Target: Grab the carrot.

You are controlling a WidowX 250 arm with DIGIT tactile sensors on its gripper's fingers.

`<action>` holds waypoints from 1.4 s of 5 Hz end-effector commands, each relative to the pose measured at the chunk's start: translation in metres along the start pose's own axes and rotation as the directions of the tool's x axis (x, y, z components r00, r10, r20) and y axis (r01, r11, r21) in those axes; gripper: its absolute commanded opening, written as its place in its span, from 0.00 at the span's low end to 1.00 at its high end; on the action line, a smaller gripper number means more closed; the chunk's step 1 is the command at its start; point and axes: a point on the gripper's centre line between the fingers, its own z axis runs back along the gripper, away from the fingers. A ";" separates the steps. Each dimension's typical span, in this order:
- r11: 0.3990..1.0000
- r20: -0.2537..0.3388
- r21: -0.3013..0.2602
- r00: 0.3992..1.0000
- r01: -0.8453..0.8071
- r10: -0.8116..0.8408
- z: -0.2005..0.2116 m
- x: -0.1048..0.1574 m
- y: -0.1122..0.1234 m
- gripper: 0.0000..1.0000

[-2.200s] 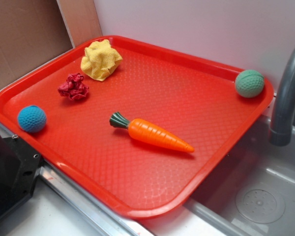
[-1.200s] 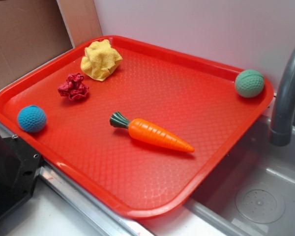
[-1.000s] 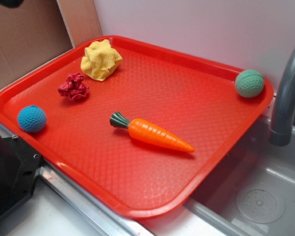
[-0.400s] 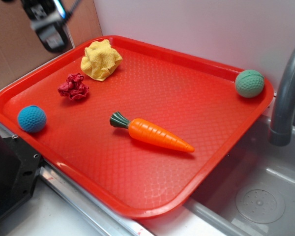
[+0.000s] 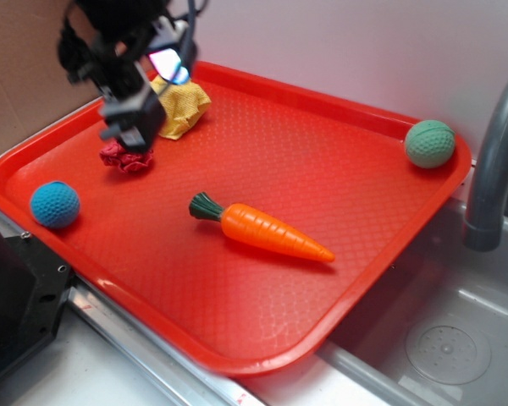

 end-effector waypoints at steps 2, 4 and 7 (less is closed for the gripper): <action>0.959 0.000 -0.160 0.972 0.234 -0.237 -0.067 0.030 -0.017 1.00; 0.957 -0.074 -0.170 0.965 0.237 -0.252 -0.091 0.030 -0.032 0.66; 0.992 -0.188 -0.030 0.976 -0.120 0.112 -0.048 0.015 -0.001 0.00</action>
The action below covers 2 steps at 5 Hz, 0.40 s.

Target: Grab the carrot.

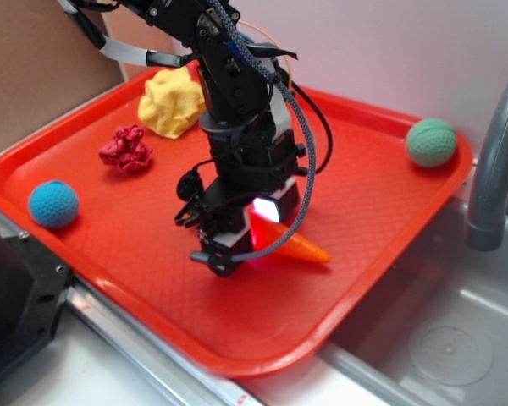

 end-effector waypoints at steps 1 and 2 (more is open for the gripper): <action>0.871 0.015 0.155 0.882 -0.467 0.471 0.080 -0.018 0.007 0.00; 0.727 0.055 0.142 0.738 -0.672 0.672 0.122 -0.044 0.007 0.00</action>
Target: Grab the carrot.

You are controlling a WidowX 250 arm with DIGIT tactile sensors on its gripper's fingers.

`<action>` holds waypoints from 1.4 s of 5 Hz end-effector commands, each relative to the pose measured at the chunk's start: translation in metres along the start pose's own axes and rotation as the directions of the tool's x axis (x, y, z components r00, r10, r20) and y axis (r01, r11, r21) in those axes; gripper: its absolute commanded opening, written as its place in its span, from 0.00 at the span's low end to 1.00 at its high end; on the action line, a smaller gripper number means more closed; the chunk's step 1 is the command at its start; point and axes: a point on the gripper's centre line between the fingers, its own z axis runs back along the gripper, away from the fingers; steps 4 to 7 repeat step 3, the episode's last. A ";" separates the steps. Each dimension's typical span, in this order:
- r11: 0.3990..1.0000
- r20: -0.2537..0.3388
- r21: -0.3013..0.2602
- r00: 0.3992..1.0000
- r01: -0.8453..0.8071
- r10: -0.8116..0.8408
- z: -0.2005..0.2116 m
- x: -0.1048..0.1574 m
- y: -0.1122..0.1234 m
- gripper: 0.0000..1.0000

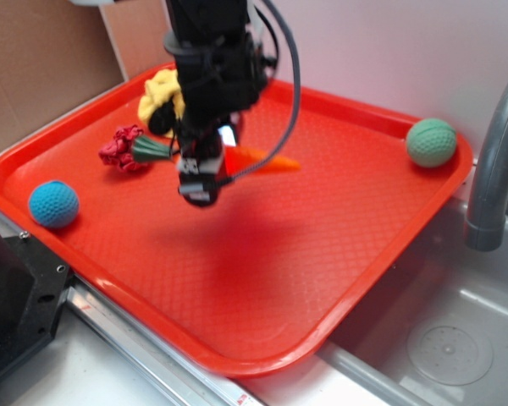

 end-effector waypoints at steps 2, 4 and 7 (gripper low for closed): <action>0.737 0.006 0.025 0.737 -0.676 0.676 0.097 -0.057 0.015 0.00; 0.698 -0.047 -0.041 0.700 -0.714 0.713 0.098 -0.058 0.017 0.00; 0.698 -0.047 -0.041 0.700 -0.714 0.713 0.098 -0.058 0.017 0.00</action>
